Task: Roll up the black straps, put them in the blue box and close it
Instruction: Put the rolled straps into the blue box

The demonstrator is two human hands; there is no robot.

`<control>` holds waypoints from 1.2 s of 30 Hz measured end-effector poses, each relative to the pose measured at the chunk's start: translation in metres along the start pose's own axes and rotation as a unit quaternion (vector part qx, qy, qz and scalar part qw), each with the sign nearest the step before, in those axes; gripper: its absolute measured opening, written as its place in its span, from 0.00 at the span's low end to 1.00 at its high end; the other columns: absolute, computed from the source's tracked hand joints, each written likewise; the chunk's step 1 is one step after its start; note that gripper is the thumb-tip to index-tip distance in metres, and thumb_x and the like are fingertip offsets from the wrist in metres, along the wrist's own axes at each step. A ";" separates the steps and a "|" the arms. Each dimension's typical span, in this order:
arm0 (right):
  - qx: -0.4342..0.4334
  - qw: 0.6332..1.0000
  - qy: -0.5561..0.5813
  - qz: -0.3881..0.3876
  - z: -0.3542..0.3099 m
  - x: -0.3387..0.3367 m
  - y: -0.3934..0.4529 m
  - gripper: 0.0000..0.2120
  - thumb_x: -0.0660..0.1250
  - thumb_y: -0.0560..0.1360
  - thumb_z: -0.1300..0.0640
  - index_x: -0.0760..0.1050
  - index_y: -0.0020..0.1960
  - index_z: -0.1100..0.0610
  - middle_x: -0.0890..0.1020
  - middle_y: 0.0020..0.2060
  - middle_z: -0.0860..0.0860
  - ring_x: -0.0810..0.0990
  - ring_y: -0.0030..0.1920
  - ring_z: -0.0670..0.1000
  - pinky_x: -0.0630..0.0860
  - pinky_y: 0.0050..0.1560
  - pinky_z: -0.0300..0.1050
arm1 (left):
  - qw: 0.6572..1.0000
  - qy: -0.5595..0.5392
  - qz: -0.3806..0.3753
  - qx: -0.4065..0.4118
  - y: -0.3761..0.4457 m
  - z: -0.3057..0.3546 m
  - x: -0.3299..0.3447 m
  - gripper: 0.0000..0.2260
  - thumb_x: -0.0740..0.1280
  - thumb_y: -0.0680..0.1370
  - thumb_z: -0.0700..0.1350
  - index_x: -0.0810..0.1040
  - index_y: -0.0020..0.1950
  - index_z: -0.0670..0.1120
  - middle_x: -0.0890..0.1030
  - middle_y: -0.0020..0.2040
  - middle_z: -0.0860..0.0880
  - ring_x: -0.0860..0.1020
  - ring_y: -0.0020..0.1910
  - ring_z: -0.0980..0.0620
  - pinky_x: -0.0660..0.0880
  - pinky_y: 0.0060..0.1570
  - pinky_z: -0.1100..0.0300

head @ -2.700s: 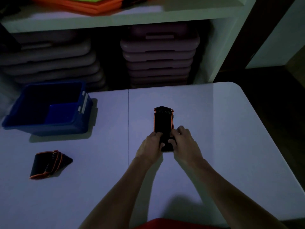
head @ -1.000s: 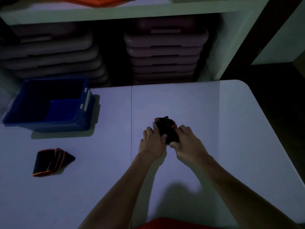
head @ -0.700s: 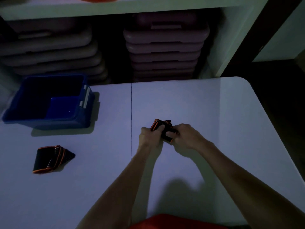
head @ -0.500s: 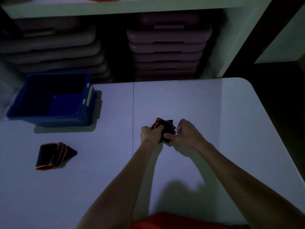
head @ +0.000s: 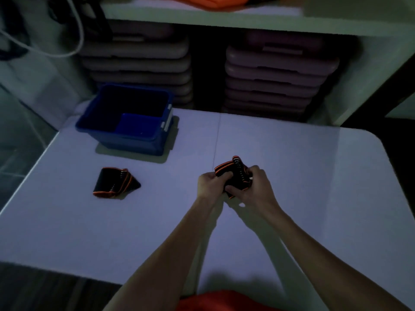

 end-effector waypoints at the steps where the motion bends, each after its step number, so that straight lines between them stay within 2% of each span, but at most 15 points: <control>1: -0.023 1.000 -0.019 0.007 -0.015 0.006 0.002 0.27 0.81 0.65 0.53 0.70 0.56 0.60 0.73 0.50 0.52 0.79 0.43 0.41 0.70 0.34 0.29 | 1.000 -0.019 0.010 0.021 -0.004 0.011 -0.012 0.05 0.74 0.73 0.39 0.80 0.39 0.41 0.81 0.31 0.47 0.80 0.27 0.53 0.76 0.26 0.64; 2: -0.041 0.999 -0.030 0.008 -0.029 0.014 0.006 0.31 0.82 0.64 0.49 0.70 0.58 0.59 0.72 0.54 0.53 0.79 0.48 0.46 0.72 0.40 0.31 | 0.998 -0.020 0.021 0.049 -0.005 0.022 -0.025 0.05 0.74 0.73 0.40 0.80 0.44 0.40 0.82 0.34 0.49 0.81 0.28 0.56 0.76 0.26 0.66; 4: -0.085 0.996 0.000 0.003 -0.064 0.029 0.012 0.36 0.82 0.61 0.44 0.69 0.61 0.56 0.71 0.58 0.52 0.79 0.52 0.50 0.80 0.49 0.43 | 0.992 -0.004 0.051 0.115 -0.005 0.050 -0.056 0.10 0.74 0.73 0.43 0.80 0.52 0.42 0.83 0.37 0.53 0.81 0.29 0.64 0.74 0.27 0.71; 6: -0.134 0.989 0.058 -0.001 -0.104 0.047 0.020 0.38 0.81 0.60 0.43 0.65 0.61 0.50 0.75 0.58 0.53 0.81 0.53 0.52 0.81 0.51 0.52 | 0.981 0.005 0.082 0.177 -0.001 0.082 -0.090 0.10 0.74 0.74 0.44 0.80 0.53 0.45 0.82 0.38 0.56 0.80 0.31 0.68 0.73 0.29 0.74; 8: -0.187 0.978 0.093 -0.023 -0.147 0.066 0.030 0.40 0.81 0.61 0.46 0.61 0.64 0.46 0.75 0.60 0.52 0.81 0.56 0.53 0.81 0.54 0.51 | 0.970 0.008 0.113 0.216 0.009 0.115 -0.123 0.12 0.75 0.73 0.45 0.81 0.54 0.45 0.83 0.40 0.55 0.81 0.35 0.64 0.76 0.35 0.71; 10: -0.234 0.968 0.079 -0.041 -0.185 0.087 0.046 0.40 0.81 0.63 0.48 0.63 0.68 0.46 0.73 0.62 0.53 0.78 0.60 0.51 0.79 0.58 0.52 | 0.962 0.014 0.149 0.228 0.028 0.145 -0.157 0.14 0.75 0.72 0.47 0.81 0.54 0.43 0.83 0.41 0.53 0.81 0.39 0.59 0.79 0.39 0.67; 14: -0.250 0.965 -0.042 -0.073 -0.231 0.132 0.081 0.36 0.76 0.70 0.52 0.65 0.74 0.53 0.71 0.61 0.55 0.73 0.62 0.53 0.74 0.63 0.50 | 0.968 0.060 0.142 0.197 0.078 0.185 -0.208 0.15 0.74 0.73 0.51 0.82 0.54 0.43 0.85 0.46 0.48 0.84 0.45 0.52 0.82 0.48 0.55; 18: -0.199 0.962 -0.177 -0.059 -0.246 0.159 0.106 0.31 0.70 0.74 0.50 0.65 0.75 0.53 0.75 0.59 0.57 0.69 0.64 0.59 0.67 0.64 0.52 | 0.985 0.112 0.049 0.125 0.127 0.197 -0.229 0.10 0.73 0.74 0.43 0.81 0.54 0.44 0.84 0.42 0.49 0.83 0.40 0.52 0.80 0.43 0.58; 21: -0.134 0.950 -0.272 -0.078 -0.248 0.168 0.109 0.25 0.65 0.75 0.51 0.68 0.71 0.51 0.76 0.59 0.56 0.66 0.66 0.58 0.59 0.66 0.55 | 0.981 0.180 -0.021 0.073 0.158 0.191 -0.233 0.12 0.74 0.71 0.43 0.82 0.54 0.44 0.85 0.44 0.44 0.84 0.42 0.48 0.82 0.45 0.53; 23: -0.100 0.945 -0.293 -0.109 -0.247 0.171 0.109 0.22 0.63 0.73 0.53 0.68 0.67 0.51 0.74 0.56 0.55 0.64 0.66 0.56 0.55 0.68 0.58 | 0.967 0.244 -0.041 0.061 0.175 0.185 -0.233 0.09 0.75 0.67 0.45 0.82 0.45 0.45 0.85 0.43 0.43 0.84 0.42 0.45 0.82 0.48 0.47; 25: -0.084 0.936 -0.317 -0.127 -0.246 0.172 0.112 0.20 0.62 0.72 0.55 0.66 0.64 0.54 0.72 0.53 0.54 0.64 0.65 0.55 0.53 0.69 0.61 | 0.951 0.302 -0.046 0.053 0.185 0.180 -0.231 0.09 0.76 0.67 0.45 0.77 0.35 0.45 0.82 0.37 0.45 0.81 0.39 0.46 0.81 0.45 0.50; 28: -0.110 0.890 -0.420 -0.142 -0.250 0.178 0.119 0.16 0.59 0.75 0.55 0.65 0.62 0.57 0.72 0.49 0.54 0.67 0.62 0.56 0.52 0.69 0.64 | 0.932 0.357 -0.056 0.033 0.188 0.181 -0.228 0.15 0.76 0.70 0.43 0.70 0.31 0.46 0.74 0.31 0.47 0.76 0.38 0.47 0.74 0.42 0.53; 31: -0.131 0.860 -0.465 -0.163 -0.248 0.187 0.125 0.08 0.56 0.76 0.54 0.68 0.53 0.55 0.73 0.44 0.52 0.69 0.58 0.56 0.51 0.66 0.63 | 0.904 0.417 -0.096 0.008 0.195 0.177 -0.224 0.13 0.76 0.70 0.43 0.72 0.37 0.44 0.73 0.33 0.47 0.75 0.40 0.48 0.72 0.42 0.55; 33: -0.129 0.857 -0.464 -0.183 -0.247 0.190 0.129 0.07 0.55 0.75 0.54 0.70 0.50 0.53 0.75 0.42 0.50 0.71 0.56 0.55 0.50 0.67 0.63 | 0.890 0.443 -0.107 0.003 0.199 0.175 -0.221 0.11 0.75 0.71 0.43 0.75 0.44 0.42 0.74 0.37 0.46 0.74 0.40 0.49 0.70 0.41 0.56; 36: -0.122 0.858 -0.453 -0.209 -0.244 0.193 0.136 0.08 0.55 0.75 0.54 0.71 0.50 0.48 0.74 0.39 0.47 0.70 0.55 0.53 0.47 0.70 0.65 | 0.878 0.466 -0.111 -0.004 0.203 0.171 -0.217 0.16 0.73 0.73 0.42 0.76 0.57 0.38 0.77 0.45 0.44 0.75 0.44 0.47 0.71 0.42 0.56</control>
Point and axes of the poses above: each hand's wrist, its own y-axis towards the middle knuckle, its own x-axis out of the palm, z = x × y, the point moved 2 cm from there along y, towards the middle knuckle
